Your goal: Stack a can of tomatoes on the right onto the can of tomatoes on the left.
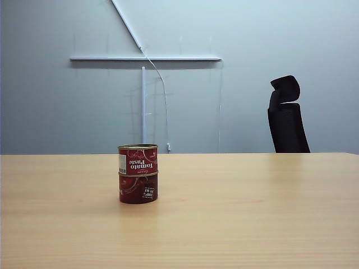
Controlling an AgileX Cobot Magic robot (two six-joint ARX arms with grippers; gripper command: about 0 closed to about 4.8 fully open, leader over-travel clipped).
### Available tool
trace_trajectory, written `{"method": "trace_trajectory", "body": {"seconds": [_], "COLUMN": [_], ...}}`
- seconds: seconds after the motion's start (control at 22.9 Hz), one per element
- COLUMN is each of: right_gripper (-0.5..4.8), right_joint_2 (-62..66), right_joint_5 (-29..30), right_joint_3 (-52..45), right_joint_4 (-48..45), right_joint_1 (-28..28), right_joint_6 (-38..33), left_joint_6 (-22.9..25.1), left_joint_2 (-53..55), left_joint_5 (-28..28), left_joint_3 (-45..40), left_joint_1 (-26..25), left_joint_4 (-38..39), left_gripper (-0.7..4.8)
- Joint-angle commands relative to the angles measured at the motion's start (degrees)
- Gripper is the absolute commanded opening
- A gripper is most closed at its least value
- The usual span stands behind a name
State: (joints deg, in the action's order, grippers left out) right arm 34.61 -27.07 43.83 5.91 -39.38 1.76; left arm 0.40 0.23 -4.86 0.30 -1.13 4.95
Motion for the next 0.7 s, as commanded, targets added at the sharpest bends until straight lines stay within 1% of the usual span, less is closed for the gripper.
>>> {"method": "trace_trajectory", "body": {"seconds": [0.04,0.26,0.61,0.7], "right_gripper": [-0.08,-0.08,-0.08,-0.08], "right_joint_2": [-2.6,-5.8,-6.2,-6.3], "right_joint_5": [-0.3,-0.1,0.0,-0.2], "right_joint_3": [-1.4,-2.4,-2.4,-2.4], "right_joint_4": [-0.9,1.1,1.6,1.6], "right_joint_1": [0.5,0.4,0.4,0.4], "right_joint_6": [-0.1,-0.1,-0.1,1.1], "left_joint_6": [0.0,0.0,0.0,0.0], "left_joint_2": [0.1,0.1,0.1,0.1], "left_joint_5": [-0.4,-0.3,-0.3,-0.3], "left_joint_3": [0.2,0.2,0.2,0.2], "left_joint_1": [-0.1,-0.1,-0.1,-0.1], "left_joint_4": [-0.7,-0.7,-0.7,-0.7], "left_gripper": [-0.04,-0.04,-0.04,-0.04]}}
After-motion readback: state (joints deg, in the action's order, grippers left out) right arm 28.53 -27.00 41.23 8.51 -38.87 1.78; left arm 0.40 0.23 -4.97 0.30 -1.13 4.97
